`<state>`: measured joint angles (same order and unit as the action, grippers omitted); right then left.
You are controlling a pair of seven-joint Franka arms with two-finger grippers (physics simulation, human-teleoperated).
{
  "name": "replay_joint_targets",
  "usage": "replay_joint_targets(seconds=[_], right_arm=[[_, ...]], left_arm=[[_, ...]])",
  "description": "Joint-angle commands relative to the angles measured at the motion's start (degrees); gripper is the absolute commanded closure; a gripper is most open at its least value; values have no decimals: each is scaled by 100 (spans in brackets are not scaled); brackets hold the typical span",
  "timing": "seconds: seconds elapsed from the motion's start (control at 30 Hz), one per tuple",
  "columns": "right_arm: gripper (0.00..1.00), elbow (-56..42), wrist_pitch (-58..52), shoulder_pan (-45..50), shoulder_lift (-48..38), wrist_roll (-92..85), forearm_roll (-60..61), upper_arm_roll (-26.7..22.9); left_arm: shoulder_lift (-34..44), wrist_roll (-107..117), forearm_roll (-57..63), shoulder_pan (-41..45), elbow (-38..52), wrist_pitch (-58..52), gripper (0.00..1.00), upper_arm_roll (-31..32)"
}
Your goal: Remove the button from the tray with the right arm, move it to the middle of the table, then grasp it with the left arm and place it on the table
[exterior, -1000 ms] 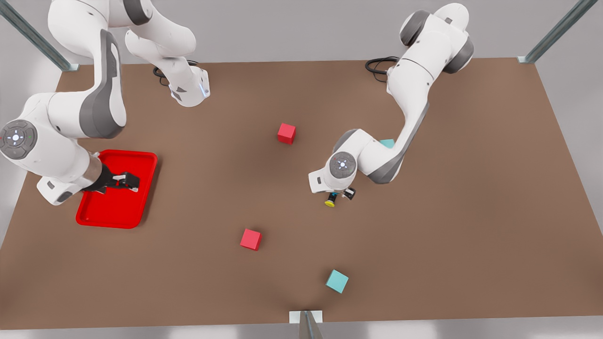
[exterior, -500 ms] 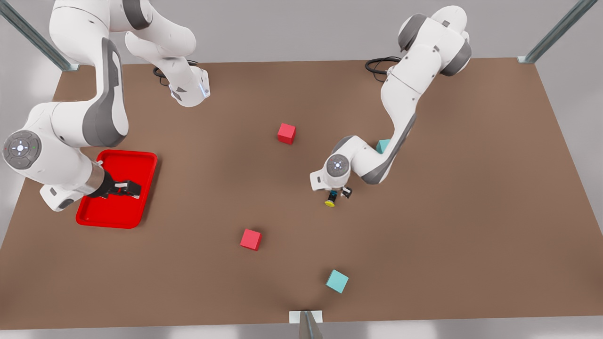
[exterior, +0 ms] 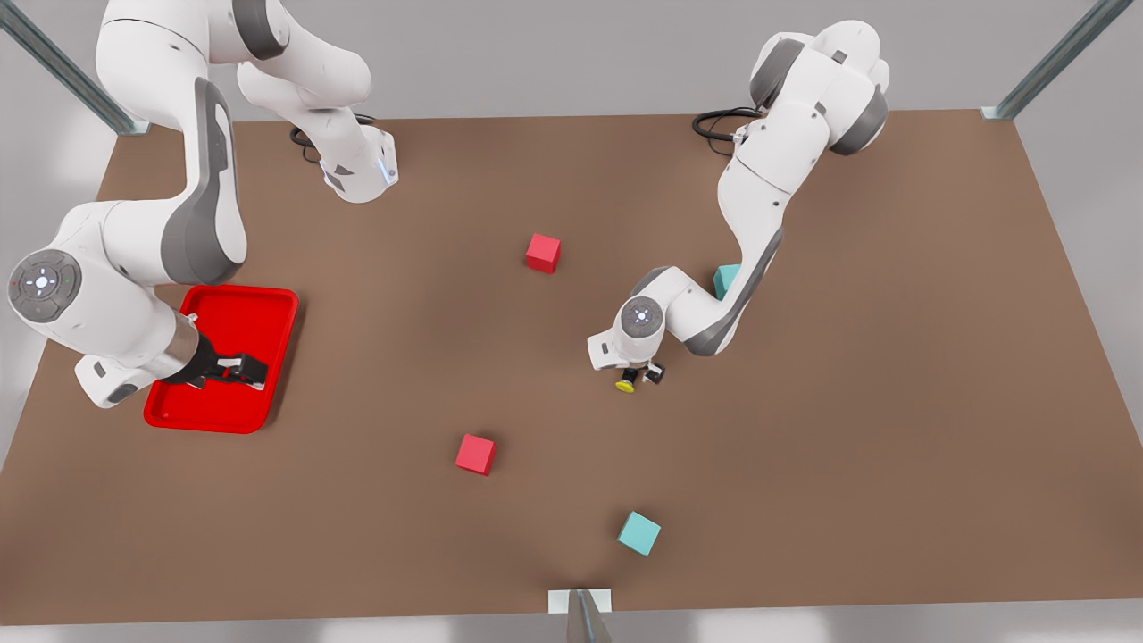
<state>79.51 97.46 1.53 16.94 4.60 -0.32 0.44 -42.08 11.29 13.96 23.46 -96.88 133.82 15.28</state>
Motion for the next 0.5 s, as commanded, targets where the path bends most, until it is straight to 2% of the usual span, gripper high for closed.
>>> replay_joint_targets(seconds=[0.0,0.03,0.13,0.17,0.23,0.3,0.33,0.4,0.43,0.47], right_arm=[[0,-6,10,6,-7,278,5,0],[0,-6,10,-3,-7,269,5,0],[0,-6,19,-12,-7,260,5,0],[0,-6,19,-12,-7,260,5,8],[0,-6,19,-12,-7,252,5,0],[0,-6,28,-12,-7,252,5,0],[0,-6,28,-21,-7,252,5,8],[0,-6,37,-21,-7,243,5,0],[0,-6,37,-21,2,243,5,0],[0,-14,37,-21,-7,243,5,0]], left_arm=[[7,453,19,1,3,83,11,1],[7,461,19,1,3,83,16,1],[-2,505,19,1,3,74,16,-8],[-11,514,27,1,3,66,15,-8],[-11,532,36,1,-6,57,5,-8],[-37,541,89,1,-6,74,4,-17],[-64,541,89,1,-6,74,6,-17],[-72,593,89,1,-6,83,16,-17],[-72,593,89,-8,3,74,27,-17],[-64,593,89,-8,3,74,34,-17]])
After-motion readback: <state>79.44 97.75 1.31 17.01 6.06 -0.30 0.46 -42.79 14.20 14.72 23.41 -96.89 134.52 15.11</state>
